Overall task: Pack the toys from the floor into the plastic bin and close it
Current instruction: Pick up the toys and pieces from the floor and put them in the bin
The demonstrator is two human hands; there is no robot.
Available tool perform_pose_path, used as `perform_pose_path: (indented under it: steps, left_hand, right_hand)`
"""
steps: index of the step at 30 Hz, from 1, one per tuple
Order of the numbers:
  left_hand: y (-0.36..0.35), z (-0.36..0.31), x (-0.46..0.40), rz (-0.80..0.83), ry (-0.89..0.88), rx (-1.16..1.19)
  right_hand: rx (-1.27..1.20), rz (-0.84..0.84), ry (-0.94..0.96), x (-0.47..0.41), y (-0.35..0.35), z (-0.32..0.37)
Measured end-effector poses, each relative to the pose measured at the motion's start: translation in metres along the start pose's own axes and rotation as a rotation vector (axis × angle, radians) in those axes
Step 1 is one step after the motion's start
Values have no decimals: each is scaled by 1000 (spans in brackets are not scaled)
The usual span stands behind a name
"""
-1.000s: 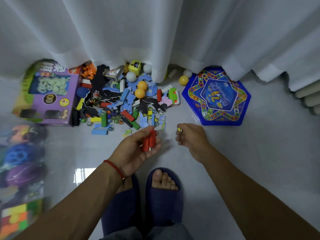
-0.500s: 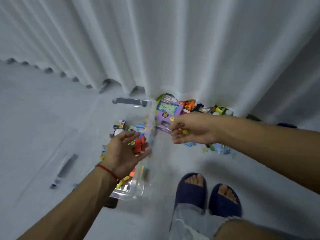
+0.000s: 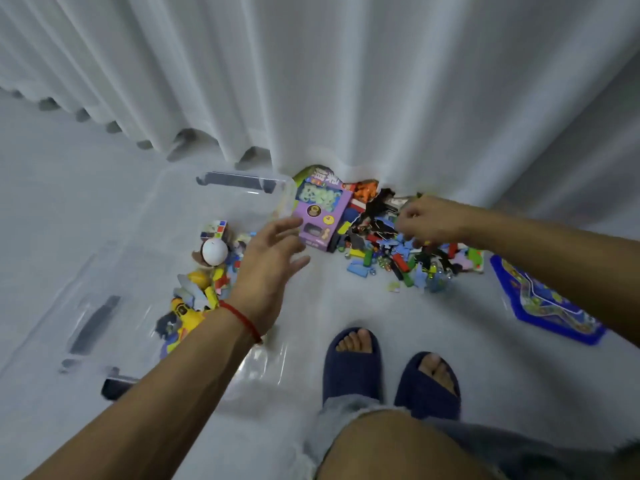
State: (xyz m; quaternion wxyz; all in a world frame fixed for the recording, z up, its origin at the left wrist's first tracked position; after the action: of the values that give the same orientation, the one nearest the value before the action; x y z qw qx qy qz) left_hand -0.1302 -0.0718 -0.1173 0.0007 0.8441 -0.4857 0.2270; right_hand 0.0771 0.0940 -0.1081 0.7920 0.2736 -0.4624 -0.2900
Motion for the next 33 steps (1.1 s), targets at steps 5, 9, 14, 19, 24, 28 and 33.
perform_pose_path:
  steps: [5, 9, 14, 19, 24, 28, 33]
  left_hand:
    - [-59, 101, -55, 24, 129, -389]
    - [-84, 162, -98, 89, 106, -782]
    - [-114, 186, -170, 124, -198, -1138]
    - [-146, 182, -231, 6, -444, -1232]
    - [-172, 172, -285, 9, -507, -1355]
    - [-182, 177, -310, 32, -531, -1491]
    - [-180, 172, -312, 14, -487, -1307]
  right_hand:
    - [229, -30, -199, -34, -48, -153]
    - [131, -108, -244, -59, -107, -215]
    - [187, -398, -76, -111, -110, -211]
    - [157, -615, -47, -165, -74, -200]
    - [140, -526, -137, -208, -61, -212]
    - [122, -555, -69, -214, -68, -211]
    - [16, -690, -7, -193, -62, -208]
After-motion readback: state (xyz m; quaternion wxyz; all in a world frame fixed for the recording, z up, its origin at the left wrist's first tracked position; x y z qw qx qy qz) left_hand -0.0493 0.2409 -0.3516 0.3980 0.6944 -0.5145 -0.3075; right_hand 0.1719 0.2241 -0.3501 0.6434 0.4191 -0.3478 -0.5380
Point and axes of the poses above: each hand's wrist, its own x-axis away from the middle knuckle, its own y-axis out of the back of the hand, z = x × y, the point moved 5 cm from there along -x, towards the middle knuckle, and after that the axes turned 4 degrees about x, right-handed, at the moved point
